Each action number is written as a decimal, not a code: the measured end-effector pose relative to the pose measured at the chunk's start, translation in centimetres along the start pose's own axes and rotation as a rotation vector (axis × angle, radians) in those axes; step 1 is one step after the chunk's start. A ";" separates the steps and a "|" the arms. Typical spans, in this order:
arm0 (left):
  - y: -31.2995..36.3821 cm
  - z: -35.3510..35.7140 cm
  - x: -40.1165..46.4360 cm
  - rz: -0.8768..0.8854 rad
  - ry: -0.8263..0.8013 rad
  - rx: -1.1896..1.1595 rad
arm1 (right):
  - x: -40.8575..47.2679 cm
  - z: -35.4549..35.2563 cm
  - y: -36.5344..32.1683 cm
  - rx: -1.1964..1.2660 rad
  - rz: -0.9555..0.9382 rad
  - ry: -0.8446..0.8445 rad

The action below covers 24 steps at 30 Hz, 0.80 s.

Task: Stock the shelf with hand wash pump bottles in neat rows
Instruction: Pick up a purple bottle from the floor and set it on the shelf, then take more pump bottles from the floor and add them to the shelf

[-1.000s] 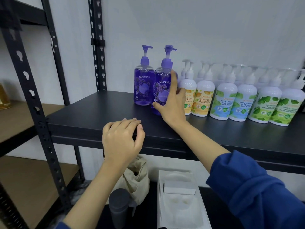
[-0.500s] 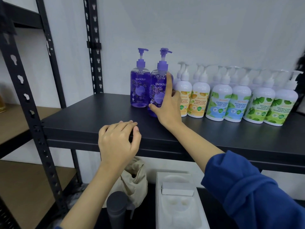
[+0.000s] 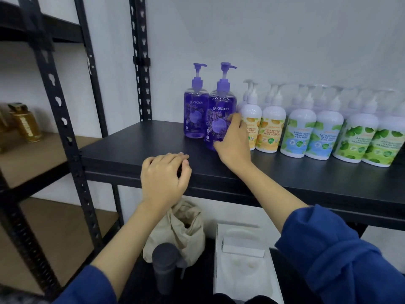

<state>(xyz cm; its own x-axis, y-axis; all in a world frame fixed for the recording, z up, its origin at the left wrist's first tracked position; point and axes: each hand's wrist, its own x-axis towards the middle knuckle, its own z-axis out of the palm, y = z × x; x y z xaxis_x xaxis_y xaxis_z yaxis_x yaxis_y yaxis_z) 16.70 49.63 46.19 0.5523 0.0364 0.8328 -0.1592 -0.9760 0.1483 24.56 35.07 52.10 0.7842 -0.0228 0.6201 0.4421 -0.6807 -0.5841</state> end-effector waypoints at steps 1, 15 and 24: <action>0.1 -0.3 0.0 -0.006 -0.022 0.006 | -0.3 -0.3 0.1 -0.040 -0.003 -0.039; -3.8 -11.2 -4.3 -0.297 -0.156 0.301 | -7.3 -1.2 -7.7 -0.027 -0.395 -0.436; -9.2 -19.5 -18.6 -0.654 -0.305 0.510 | -20.3 6.6 -14.4 0.204 -0.588 -0.718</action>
<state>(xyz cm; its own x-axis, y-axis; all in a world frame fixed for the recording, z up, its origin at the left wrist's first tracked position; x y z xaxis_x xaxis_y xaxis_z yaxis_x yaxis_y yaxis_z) -8.07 62.12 39.73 0.6110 0.6335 0.4748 0.6093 -0.7592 0.2288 5.17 50.14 44.47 0.4619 0.7846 0.4136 0.8655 -0.2970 -0.4034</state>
